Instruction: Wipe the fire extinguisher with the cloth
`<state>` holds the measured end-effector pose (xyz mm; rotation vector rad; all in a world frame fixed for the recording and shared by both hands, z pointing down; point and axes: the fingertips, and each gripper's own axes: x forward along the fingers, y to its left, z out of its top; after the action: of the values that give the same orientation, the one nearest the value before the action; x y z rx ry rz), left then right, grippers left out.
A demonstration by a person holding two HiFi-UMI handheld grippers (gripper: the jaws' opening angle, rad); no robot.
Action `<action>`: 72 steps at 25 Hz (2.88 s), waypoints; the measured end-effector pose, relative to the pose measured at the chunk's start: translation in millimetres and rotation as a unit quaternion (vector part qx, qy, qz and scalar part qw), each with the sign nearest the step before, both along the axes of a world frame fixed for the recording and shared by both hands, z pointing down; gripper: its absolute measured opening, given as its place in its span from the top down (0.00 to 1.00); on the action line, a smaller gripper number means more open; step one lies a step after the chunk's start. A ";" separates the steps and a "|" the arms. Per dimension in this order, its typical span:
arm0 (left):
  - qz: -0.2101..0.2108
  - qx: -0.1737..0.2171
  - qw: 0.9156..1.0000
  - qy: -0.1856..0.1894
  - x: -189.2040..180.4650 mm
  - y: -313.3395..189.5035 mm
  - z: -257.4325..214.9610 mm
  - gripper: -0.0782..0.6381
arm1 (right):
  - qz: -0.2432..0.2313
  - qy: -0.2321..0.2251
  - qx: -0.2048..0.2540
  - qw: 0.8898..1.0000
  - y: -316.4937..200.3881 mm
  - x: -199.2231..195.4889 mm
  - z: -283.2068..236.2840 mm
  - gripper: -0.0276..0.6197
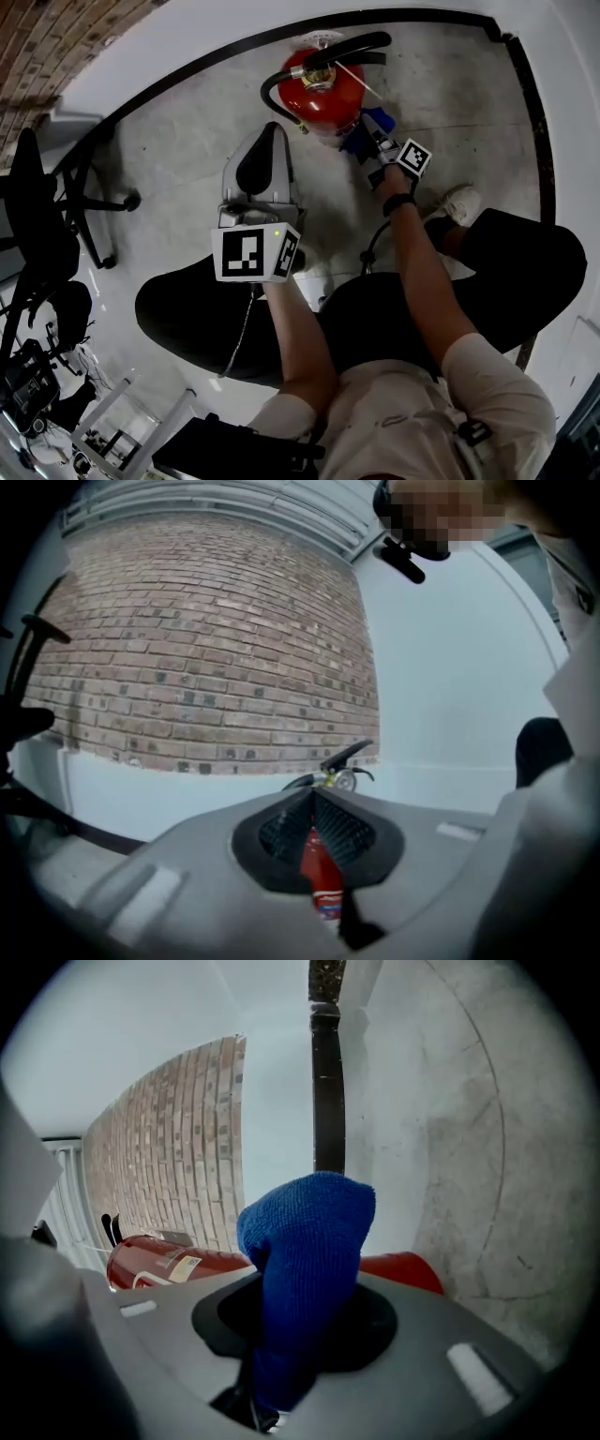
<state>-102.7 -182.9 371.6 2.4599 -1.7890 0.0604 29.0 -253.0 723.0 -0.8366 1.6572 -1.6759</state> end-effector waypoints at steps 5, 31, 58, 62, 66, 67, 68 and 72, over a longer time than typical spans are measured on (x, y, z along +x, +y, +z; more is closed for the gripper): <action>-0.009 0.018 1.000 -0.003 -9.4 -31.3 -20.2 0.89 | -0.025 -0.041 0.018 0.999 2.3 -2.0 -2.8 0.77; 0.022 0.067 0.995 0.070 -38.4 -88.2 -99.7 0.89 | -0.042 -0.065 0.179 0.981 -61.8 70.4 -250.4 0.81; 0.015 0.024 0.999 0.046 -34.2 -86.2 -61.2 0.89 | -0.222 0.258 -0.122 0.932 -10.4 2.9 93.1 0.82; 0.002 0.022 0.999 0.039 -45.1 -84.5 -61.2 0.89 | -0.265 0.264 -0.131 0.918 -8.5 4.9 105.9 0.82; -0.007 0.027 0.998 0.049 -56.7 -83.8 -67.5 0.89 | -0.196 0.186 -0.035 0.962 -74.8 14.3 16.3 0.82; -0.007 0.029 0.998 0.051 -58.2 -84.2 -70.7 0.89 | -0.180 0.154 -0.016 0.972 -93.7 17.2 -18.7 0.82; -0.007 0.032 0.998 0.054 -59.1 -84.8 -74.5 0.89 | -0.167 0.119 0.001 0.979 -111.1 19.5 -56.8 0.82; -0.004 0.050 0.997 0.061 -63.2 -89.3 -93.2 0.89 | -0.217 0.000 0.141 0.966 -154.9 18.5 -216.5 0.82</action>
<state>-165.9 -272.2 278.3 2.4626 -1.7924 -0.1796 47.5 -407.8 506.5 -0.3488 2.1292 -1.6502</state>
